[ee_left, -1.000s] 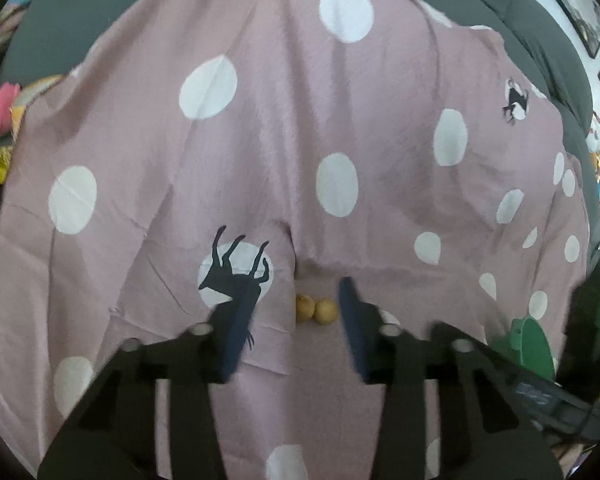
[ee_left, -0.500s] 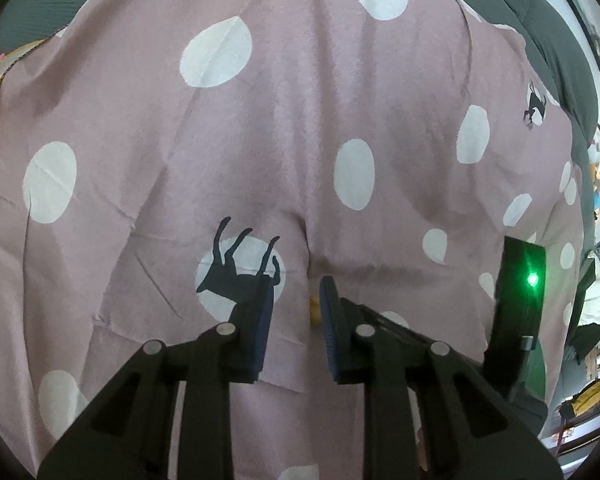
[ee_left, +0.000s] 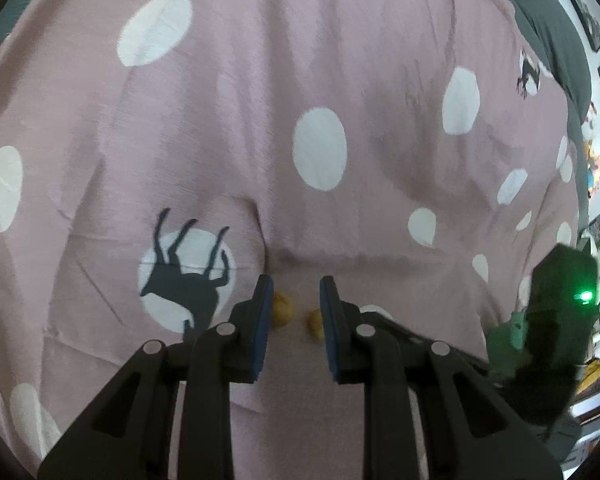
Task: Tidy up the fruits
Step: 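Move the right tool back and grasp a small yellow fruit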
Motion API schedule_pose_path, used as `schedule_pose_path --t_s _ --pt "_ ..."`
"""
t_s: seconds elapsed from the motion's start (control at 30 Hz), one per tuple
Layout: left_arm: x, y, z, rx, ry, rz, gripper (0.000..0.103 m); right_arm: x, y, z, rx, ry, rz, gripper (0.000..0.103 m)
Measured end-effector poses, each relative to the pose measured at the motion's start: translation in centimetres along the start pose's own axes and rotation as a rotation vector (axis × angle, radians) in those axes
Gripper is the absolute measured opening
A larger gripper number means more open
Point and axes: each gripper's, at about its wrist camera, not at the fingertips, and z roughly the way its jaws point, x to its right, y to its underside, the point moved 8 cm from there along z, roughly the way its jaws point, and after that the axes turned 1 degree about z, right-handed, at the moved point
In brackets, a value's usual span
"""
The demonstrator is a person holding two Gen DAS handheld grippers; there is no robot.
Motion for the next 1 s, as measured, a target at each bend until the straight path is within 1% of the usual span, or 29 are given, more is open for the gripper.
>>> schedule_pose_path --t_s 0.13,0.2,0.33,0.37,0.47,0.5,0.6,0.7,0.77,0.8,0.87,0.97,1.0 --pt "0.7 0.1 1.2 -0.026 0.013 0.012 0.021 0.4 -0.1 0.3 -0.031 -0.065 0.033 0.007" --pt "0.8 0.0 1.7 -0.029 0.015 0.013 0.021 0.2 -0.2 0.6 -0.032 -0.066 0.024 0.012" --pt "0.5 0.1 2.6 -0.055 0.018 -0.003 0.021 0.2 -0.8 2.5 -0.023 0.068 -0.027 0.023" --pt "0.6 0.0 2.8 -0.057 0.015 -0.005 0.021 0.4 -1.0 2.9 -0.022 0.079 -0.022 0.024" --pt "0.7 0.1 3.2 -0.07 0.036 -0.013 0.021 1.3 -1.5 3.6 -0.019 0.071 0.026 0.024" --pt "0.6 0.2 3.2 -0.076 0.034 -0.015 0.021 1.4 -1.8 3.6 -0.007 0.054 0.043 0.024" --pt "0.6 0.2 3.7 -0.082 0.02 -0.016 0.021 1.6 -2.4 3.9 0.004 0.038 0.066 0.024" --pt "0.6 0.1 3.8 -0.086 0.025 -0.028 0.022 1.5 -2.6 4.1 -0.025 0.036 0.055 0.024" --pt "0.7 0.1 3.7 -0.09 -0.004 -0.018 0.022 1.5 -3.0 4.0 -0.022 0.037 0.064 0.024" --pt "0.8 0.2 3.7 -0.092 -0.009 -0.015 0.024 1.5 -3.2 3.7 -0.006 0.037 0.07 0.024" --pt "1.1 0.2 4.0 -0.098 -0.01 -0.013 0.024 1.6 -3.8 3.3 0.021 0.029 0.082 0.024" --pt "1.6 0.3 4.3 -0.102 -0.024 0.003 0.025 1.7 -3.7 3.6 -0.004 -0.014 0.107 0.024" --pt "1.8 0.3 4.4 -0.103 -0.03 0.008 0.028 1.7 -3.6 3.9 -0.01 -0.026 0.116 0.024"
